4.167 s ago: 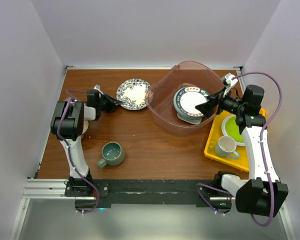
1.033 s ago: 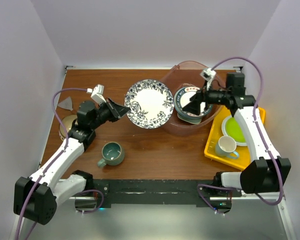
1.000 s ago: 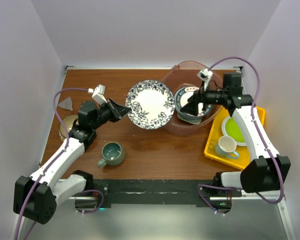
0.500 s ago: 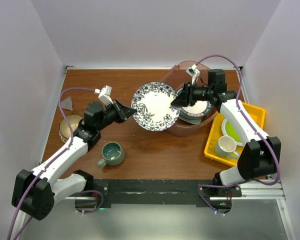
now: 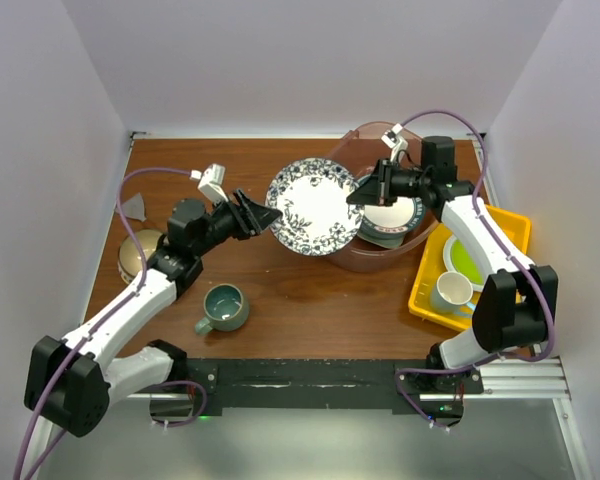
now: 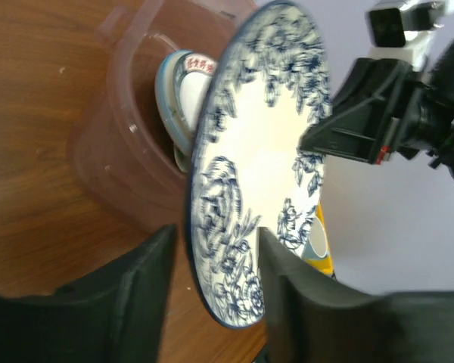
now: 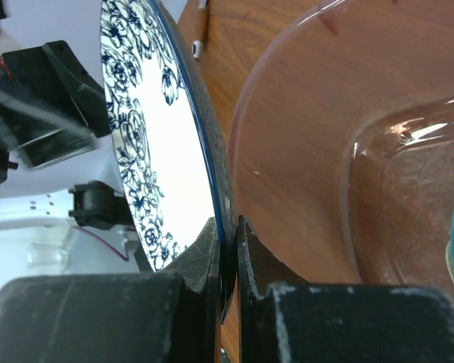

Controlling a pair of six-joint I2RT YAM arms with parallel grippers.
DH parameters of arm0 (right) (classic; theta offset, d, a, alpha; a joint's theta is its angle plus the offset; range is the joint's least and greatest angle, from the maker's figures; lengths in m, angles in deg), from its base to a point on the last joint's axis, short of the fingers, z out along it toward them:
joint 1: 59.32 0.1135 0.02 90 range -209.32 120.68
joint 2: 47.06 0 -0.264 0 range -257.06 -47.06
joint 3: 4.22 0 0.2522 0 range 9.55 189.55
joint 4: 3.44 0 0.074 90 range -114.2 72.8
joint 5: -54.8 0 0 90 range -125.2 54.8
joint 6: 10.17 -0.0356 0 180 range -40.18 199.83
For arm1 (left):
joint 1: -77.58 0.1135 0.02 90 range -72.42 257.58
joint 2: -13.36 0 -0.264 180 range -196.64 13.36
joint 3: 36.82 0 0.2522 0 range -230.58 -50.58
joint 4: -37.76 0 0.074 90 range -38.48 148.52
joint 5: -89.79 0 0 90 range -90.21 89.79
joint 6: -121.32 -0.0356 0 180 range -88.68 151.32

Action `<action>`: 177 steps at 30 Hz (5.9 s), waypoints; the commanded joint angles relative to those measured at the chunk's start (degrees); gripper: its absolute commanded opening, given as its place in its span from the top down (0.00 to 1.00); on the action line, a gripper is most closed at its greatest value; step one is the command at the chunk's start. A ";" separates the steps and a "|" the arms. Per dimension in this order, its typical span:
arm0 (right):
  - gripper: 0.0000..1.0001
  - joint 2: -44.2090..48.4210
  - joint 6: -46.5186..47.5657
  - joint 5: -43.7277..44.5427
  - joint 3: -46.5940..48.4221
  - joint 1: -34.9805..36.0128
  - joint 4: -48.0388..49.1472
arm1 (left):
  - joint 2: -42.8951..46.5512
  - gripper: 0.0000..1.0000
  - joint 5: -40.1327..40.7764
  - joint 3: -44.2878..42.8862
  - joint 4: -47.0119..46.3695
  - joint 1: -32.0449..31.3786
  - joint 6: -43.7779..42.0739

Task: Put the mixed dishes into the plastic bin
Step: Pick up the plate at the center of the board, then place the plate in the plastic bin.

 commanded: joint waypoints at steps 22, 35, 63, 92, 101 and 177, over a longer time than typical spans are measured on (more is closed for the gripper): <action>1.00 -1.70 0.69 -2.28 5.15 -21.19 3.25 | 23.01 0.00 31.21 -2.21 24.49 0.98 -42.22; 1.00 -5.57 9.04 2.29 7.53 -21.45 -4.05 | 28.47 0.00 29.36 1.23 23.25 0.98 -40.73; 0.99 -10.49 13.62 4.05 9.55 -21.80 -7.39 | 29.08 0.00 29.01 1.41 23.34 0.98 -40.81; 0.98 -13.65 15.29 5.28 12.10 -21.81 -9.24 | 29.00 0.00 29.19 1.41 23.26 0.98 -40.81; 0.98 -14.71 15.55 5.46 12.80 -21.81 -9.51 | 29.00 0.00 29.36 1.41 23.34 0.98 -40.90; 0.55 -22.27 22.67 21.89 19.75 -24.44 -18.21 | 29.08 0.00 29.71 1.50 23.34 0.98 -40.99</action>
